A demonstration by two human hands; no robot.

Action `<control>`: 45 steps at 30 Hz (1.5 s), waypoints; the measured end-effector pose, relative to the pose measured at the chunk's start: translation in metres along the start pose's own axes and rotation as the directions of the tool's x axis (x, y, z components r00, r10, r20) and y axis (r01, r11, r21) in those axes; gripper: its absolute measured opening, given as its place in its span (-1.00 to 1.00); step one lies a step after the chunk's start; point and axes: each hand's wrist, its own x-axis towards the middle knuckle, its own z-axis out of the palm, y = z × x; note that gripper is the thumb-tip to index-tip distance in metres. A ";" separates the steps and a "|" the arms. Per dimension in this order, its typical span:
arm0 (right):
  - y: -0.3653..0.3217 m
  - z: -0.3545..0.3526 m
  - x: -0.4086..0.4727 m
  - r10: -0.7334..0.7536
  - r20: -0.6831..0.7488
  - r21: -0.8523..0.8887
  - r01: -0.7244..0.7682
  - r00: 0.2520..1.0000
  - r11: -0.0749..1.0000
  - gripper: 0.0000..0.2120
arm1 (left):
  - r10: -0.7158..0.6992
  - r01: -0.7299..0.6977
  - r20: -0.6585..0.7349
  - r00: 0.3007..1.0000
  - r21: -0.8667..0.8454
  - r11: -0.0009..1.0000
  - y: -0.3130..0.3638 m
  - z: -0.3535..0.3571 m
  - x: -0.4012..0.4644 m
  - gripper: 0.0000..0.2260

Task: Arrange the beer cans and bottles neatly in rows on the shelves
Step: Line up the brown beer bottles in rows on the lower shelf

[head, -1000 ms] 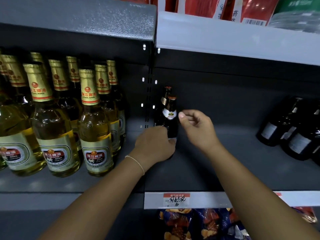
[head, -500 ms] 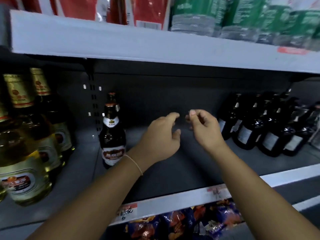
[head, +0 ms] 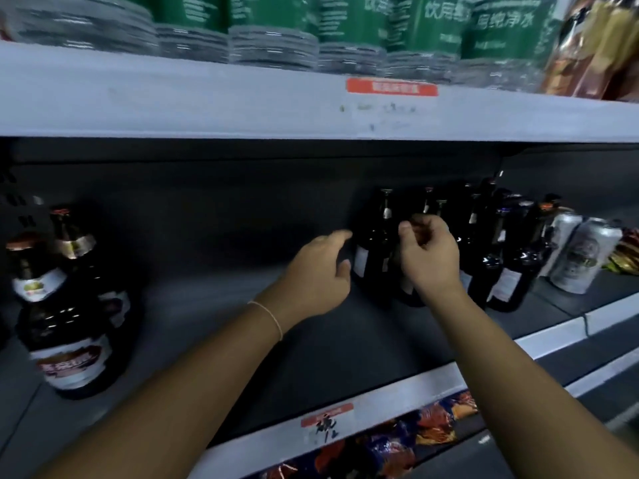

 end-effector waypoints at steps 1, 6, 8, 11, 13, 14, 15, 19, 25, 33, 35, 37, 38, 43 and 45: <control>0.009 -0.004 0.007 -0.017 -0.031 -0.053 0.015 0.999 0.998 -0.68 | 0.005 -0.005 0.011 1.000 -0.002 1.000 0.005 0.007 0.006 -0.55; 0.033 -0.016 0.038 -0.012 -0.052 -0.183 0.003 0.999 0.983 -0.47 | -0.005 0.005 0.056 0.998 -0.011 1.000 0.020 0.036 0.029 -0.53; 0.039 -0.016 0.047 0.028 -0.013 -0.205 -0.030 1.000 0.978 -0.53 | -0.018 0.018 0.075 0.997 -0.005 1.000 0.021 0.043 0.034 -0.52; 0.049 -0.015 0.061 0.097 0.039 -0.210 -0.087 0.994 0.974 -0.59 | -0.054 0.054 0.094 0.994 0.008 0.999 0.023 0.051 0.040 -0.50; 0.056 -0.014 0.067 0.126 0.064 -0.211 -0.110 0.990 0.971 -0.60 | -0.079 0.078 0.097 0.992 0.010 0.997 0.022 0.055 0.043 -0.50; 0.058 -0.014 0.068 0.127 0.070 -0.216 -0.109 0.989 0.970 -0.61 | -0.091 0.091 0.099 0.991 0.007 0.996 0.021 0.057 0.044 -0.50; 0.060 -0.014 0.069 0.120 0.072 -0.220 -0.102 0.990 0.970 -0.63 | -0.103 0.103 0.102 0.989 0.003 0.995 0.019 0.059 0.045 -0.50; 0.063 -0.014 0.071 0.112 0.102 -0.215 -0.088 0.988 0.973 -0.67 | -0.137 0.140 0.110 0.984 -0.016 0.990 0.016 0.066 0.047 -0.51; 0.061 -0.016 0.056 0.094 0.115 -0.149 -0.076 0.989 0.986 -0.51 | -0.149 0.154 0.139 0.979 -0.025 0.988 0.020 0.073 0.042 -0.52; 0.027 -0.012 0.012 -0.012 0.251 0.045 0.001 0.968 0.999 -0.82 | -0.132 0.149 0.118 0.984 -0.144 0.978 0.011 0.071 0.016 -0.58; 0.014 -0.007 0.001 -0.046 0.272 0.076 0.026 0.961 0.997 -0.89 | -0.134 0.150 0.088 0.987 -0.221 0.964 0.003 0.068 0.005 -0.55; -0.002 0.000 -0.013 -0.072 0.297 0.117 0.038 0.952 0.992 -0.84 | -0.163 0.169 0.043 0.986 -0.255 0.952 -0.002 0.059 -0.006 -0.51; -0.010 0.004 -0.020 -0.084 0.303 0.140 0.043 0.949 0.989 -0.83 | -0.191 0.189 0.018 0.981 -0.268 0.945 -0.004 0.053 -0.012 -0.48; -0.043 0.037 -0.056 -0.092 0.312 0.218 0.023 0.946 0.976 -0.62 | -0.316 0.290 -0.094 0.944 -0.216 0.932 -0.019 0.023 -0.044 -0.38; -0.056 0.051 -0.072 -0.079 0.324 0.228 0.003 0.943 0.974 -0.58 | -0.361 0.337 -0.115 0.925 -0.185 0.923 -0.025 0.009 -0.059 -0.34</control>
